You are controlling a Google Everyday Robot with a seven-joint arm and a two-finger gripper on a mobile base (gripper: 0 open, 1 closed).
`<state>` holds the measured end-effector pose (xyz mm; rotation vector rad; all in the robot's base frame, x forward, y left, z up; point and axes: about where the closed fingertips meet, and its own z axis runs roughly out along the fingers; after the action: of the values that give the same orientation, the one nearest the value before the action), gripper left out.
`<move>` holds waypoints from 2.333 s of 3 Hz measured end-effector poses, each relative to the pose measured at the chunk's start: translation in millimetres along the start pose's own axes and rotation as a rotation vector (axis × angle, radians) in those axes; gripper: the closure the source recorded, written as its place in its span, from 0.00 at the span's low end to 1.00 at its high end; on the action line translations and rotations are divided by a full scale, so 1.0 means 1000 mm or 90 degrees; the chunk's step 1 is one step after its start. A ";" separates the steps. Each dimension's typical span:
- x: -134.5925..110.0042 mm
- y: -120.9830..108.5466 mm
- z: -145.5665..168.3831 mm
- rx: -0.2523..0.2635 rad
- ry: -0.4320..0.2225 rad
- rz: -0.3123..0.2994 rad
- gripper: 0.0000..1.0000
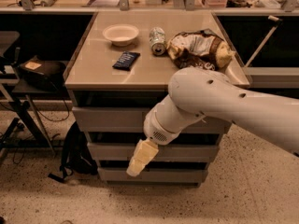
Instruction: Open top drawer
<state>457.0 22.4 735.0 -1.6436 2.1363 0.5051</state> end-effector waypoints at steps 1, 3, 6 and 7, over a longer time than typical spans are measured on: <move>0.008 -0.039 -0.023 0.153 0.026 0.027 0.00; 0.008 -0.066 -0.032 0.224 0.013 0.040 0.00; 0.090 -0.136 0.044 0.269 0.081 0.131 0.00; 0.089 -0.139 0.044 0.272 0.082 0.131 0.00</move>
Offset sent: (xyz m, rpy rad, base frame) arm 0.0279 -0.0230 0.0103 -0.0823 -0.1392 -0.1350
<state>575.3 -62.4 645.6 -1.2572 2.3181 -0.0091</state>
